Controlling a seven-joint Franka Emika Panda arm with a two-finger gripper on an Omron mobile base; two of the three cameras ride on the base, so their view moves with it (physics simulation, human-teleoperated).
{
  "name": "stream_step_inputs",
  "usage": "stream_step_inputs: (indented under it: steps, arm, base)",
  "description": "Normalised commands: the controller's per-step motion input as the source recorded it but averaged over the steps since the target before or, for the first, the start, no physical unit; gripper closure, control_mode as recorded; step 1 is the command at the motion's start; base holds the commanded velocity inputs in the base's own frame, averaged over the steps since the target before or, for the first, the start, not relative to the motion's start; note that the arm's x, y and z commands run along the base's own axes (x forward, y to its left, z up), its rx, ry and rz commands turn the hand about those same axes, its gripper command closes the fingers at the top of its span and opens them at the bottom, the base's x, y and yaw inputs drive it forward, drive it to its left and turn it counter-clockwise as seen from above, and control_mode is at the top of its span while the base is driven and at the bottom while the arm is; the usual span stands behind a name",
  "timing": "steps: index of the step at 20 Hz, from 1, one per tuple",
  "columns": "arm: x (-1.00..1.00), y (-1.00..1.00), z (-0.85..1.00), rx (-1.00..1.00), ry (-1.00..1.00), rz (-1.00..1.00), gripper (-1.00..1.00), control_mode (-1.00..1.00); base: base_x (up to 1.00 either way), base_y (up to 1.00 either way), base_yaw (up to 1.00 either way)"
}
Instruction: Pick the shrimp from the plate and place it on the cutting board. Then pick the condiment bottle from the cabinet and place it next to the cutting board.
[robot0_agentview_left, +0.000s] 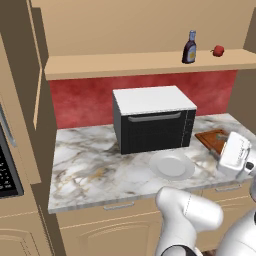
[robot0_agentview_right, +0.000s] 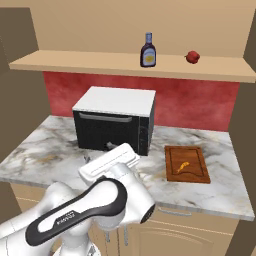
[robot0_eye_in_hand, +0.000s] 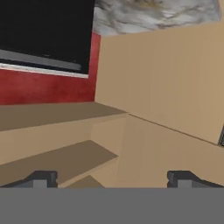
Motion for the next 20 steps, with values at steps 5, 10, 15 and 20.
stream_step_inputs:
  steps: [5, 10, 15, 20]
  arm:
    - [0.00, 0.00, 0.42, 0.01, 0.00, 0.00, -1.00, -1.00]
    - [0.00, 0.00, 0.40, 0.01, 0.00, 0.00, -1.00, -1.00]
    - [0.00, 0.00, 0.39, 0.02, 0.01, 0.00, -1.00, -1.00]
    - [0.10, -0.02, 0.48, 0.02, 0.08, 0.00, -1.00, -1.00]
  base:
    - [0.00, 0.00, 0.00]
    - [0.00, 0.00, 0.00]
    - [0.00, 0.00, 0.00]
    - [0.00, 0.00, 0.00]
